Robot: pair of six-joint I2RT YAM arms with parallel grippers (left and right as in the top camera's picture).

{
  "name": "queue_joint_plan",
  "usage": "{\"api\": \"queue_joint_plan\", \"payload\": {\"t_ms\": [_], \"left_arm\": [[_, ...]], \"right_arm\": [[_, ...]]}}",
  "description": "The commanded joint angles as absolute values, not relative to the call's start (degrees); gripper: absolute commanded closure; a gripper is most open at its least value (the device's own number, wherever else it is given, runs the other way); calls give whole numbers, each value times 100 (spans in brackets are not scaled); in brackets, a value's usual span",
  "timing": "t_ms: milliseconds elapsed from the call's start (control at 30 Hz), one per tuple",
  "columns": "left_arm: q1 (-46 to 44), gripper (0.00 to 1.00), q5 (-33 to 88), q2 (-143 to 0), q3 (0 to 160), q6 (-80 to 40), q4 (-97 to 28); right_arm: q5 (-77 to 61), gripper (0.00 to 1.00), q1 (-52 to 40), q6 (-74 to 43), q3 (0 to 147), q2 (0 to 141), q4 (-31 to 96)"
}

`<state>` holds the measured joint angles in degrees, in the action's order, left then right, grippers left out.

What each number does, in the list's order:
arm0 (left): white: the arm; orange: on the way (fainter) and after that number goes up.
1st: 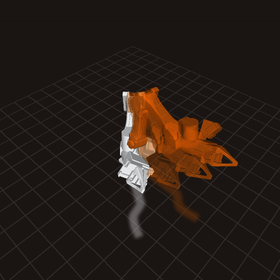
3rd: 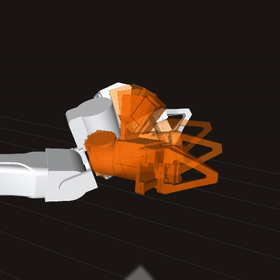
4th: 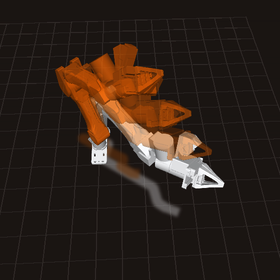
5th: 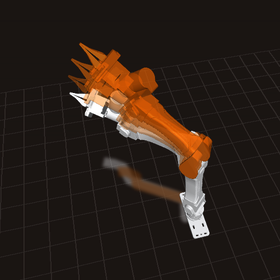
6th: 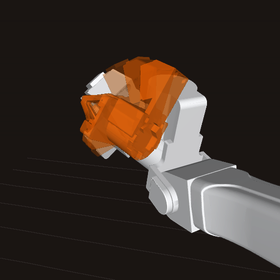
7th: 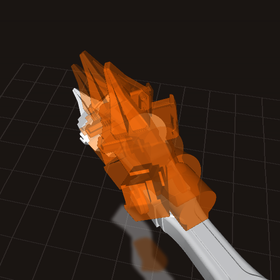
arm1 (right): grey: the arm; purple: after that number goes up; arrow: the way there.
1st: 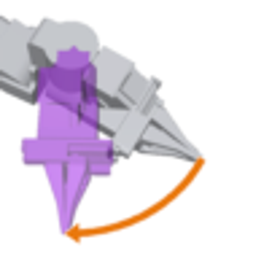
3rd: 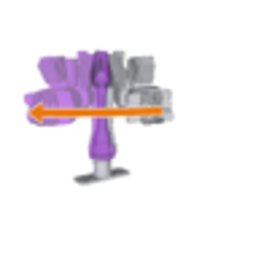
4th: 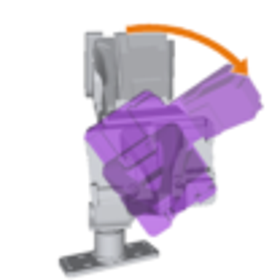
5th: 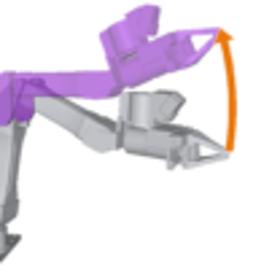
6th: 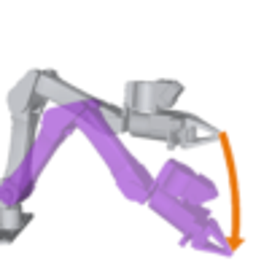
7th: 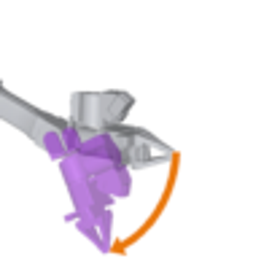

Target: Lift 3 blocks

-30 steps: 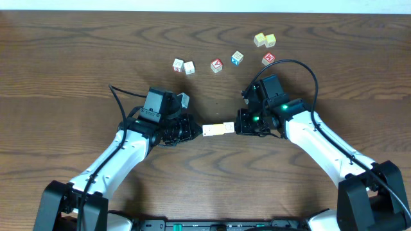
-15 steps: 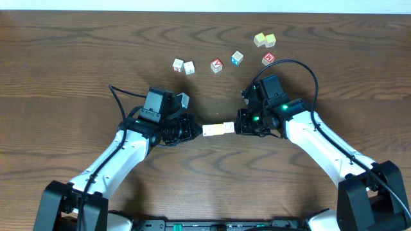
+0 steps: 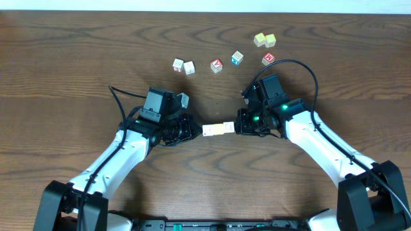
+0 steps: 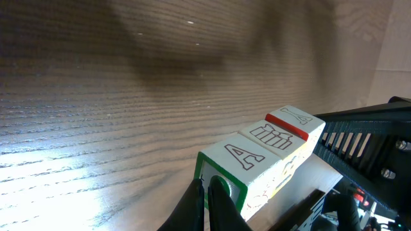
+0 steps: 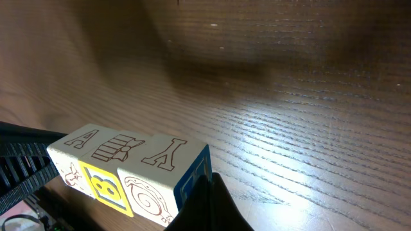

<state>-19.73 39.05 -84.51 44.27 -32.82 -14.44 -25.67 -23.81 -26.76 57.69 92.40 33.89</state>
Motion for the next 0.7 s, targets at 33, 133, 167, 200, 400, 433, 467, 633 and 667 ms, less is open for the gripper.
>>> {"api": "queue_joint_plan", "payload": {"t_ms": [33, 133, 167, 200, 400, 433, 467, 633, 667], "left_arm": [[-2233, 93, 4639, -8372, 4641, -3293, -1319], [-2233, 93, 4639, -8372, 4641, -3293, -1321], [-2233, 93, 4639, -8372, 4641, -3293, -1319], [-2233, 93, 4639, -8372, 4641, -3293, -1319], [-2233, 93, 4563, -8372, 4641, -3315, -1321], [-2233, 93, 4552, -8372, 4641, -3315, -1319], [-2233, 93, 4552, -8374, 4641, -3315, -1304], [-2233, 93, 4554, -8379, 4641, -3315, -1302], [-2233, 93, 4554, -8379, 4641, -3315, -1302]], "right_arm": [[-3953, 99, -2742, -2742, 5852, 9236, 3260], [-3951, 99, -2742, -2742, 5852, 9236, 3260], [-3951, 99, -2742, -2740, 5852, 9236, 3260], [-3951, 99, -2742, -2740, 5852, 9236, 3260], [-3951, 99, -2742, -2742, 5852, 9236, 3260], [-3951, 99, -2742, -2742, 5852, 9236, 3258], [-3951, 99, -2742, -2742, 5852, 9236, 3258], [-3951, 99, -2744, -2740, 5852, 9236, 3258], [-3951, 99, -2744, -2740, 5852, 9236, 3258]]}}
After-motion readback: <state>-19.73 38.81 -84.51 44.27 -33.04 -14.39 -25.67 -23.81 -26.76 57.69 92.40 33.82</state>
